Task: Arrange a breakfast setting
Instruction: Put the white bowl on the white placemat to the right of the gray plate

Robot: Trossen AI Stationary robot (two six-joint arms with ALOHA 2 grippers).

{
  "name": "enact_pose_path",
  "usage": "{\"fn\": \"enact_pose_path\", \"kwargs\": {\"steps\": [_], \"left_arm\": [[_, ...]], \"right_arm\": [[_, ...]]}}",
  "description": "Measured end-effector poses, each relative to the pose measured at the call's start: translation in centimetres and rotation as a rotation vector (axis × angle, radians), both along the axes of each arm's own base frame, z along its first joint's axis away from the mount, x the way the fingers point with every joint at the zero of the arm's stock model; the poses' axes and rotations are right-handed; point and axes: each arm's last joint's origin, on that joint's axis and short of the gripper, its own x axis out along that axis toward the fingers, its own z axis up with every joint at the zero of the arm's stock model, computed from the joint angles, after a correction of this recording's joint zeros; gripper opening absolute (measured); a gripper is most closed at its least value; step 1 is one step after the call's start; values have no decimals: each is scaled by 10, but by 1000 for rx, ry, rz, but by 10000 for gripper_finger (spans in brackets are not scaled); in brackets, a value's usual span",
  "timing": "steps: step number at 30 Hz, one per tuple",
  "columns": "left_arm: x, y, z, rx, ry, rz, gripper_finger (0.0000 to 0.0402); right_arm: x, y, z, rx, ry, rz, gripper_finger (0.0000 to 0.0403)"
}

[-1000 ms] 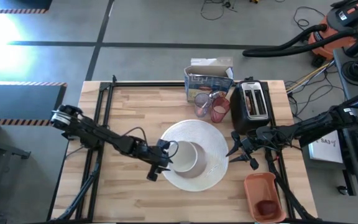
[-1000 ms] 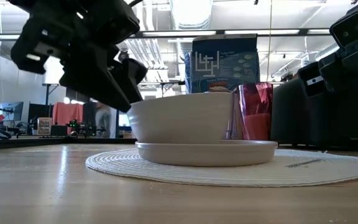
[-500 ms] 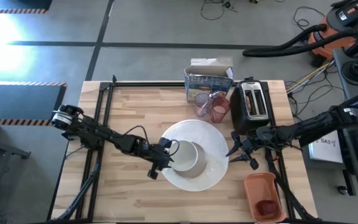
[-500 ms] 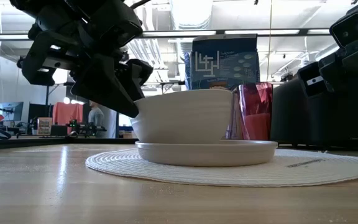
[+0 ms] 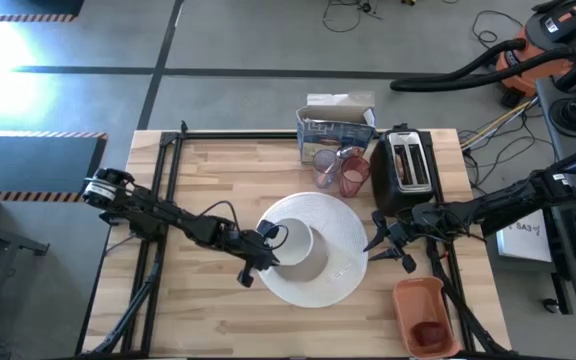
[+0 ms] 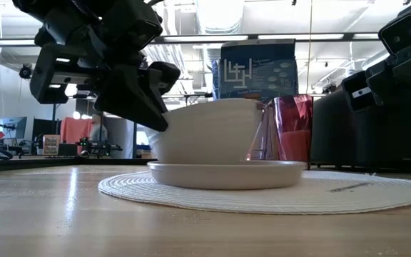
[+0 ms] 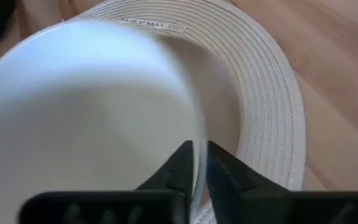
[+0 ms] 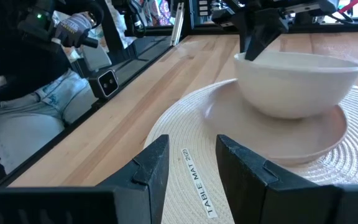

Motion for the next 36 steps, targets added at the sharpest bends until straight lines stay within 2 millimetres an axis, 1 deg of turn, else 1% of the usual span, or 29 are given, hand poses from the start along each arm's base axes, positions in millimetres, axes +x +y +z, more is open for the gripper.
{"fn": "enact_pose_path", "kwargs": {"steps": [6, 8, 10, 14, 16, 18, 22, 25, 27, 29, 34, 36], "left_arm": [[2, 2, 1, -2, -11, 8, 2], [5, 2, 6, -5, -19, 8, 2], [13, 0, 18, -10, -39, 8, 2], [30, -5, 51, -17, -60, 8, 1], [35, -6, 66, -15, -53, 8, 1], [37, -7, 75, -15, -42, 5, 1], [36, -9, 76, -66, -8, -61, 1], [35, -10, 73, -97, 6, -93, 1], [33, -11, 71, -100, 16, -94, 1], [33, -14, 72, -99, 13, -103, 1], [31, -20, 72, -110, 6, -212, 0], [31, -22, 73, -120, -11, -250, 0]], "right_arm": [[0, 0, 0, 1, 1, 0, 123], [0, 0, 0, 0, 0, 0, 123], [0, 0, 0, 1, 0, -1, 123], [0, 0, 0, 0, 0, 0, 123], [0, 0, 0, -8, -4, -3, 123], [1, -1, 0, -51, -26, -38, 123], [1, -2, 0, -122, -56, -61, 123], [2, -2, 6, -148, -139, -59, 123], [3, -2, 13, -70, -177, -75, 123], [3, -2, 19, 62, -183, -102, 123], [4, -7, 32, 287, -244, -290, 123], [4, -9, 34, 316, -267, -360, 123]]}}
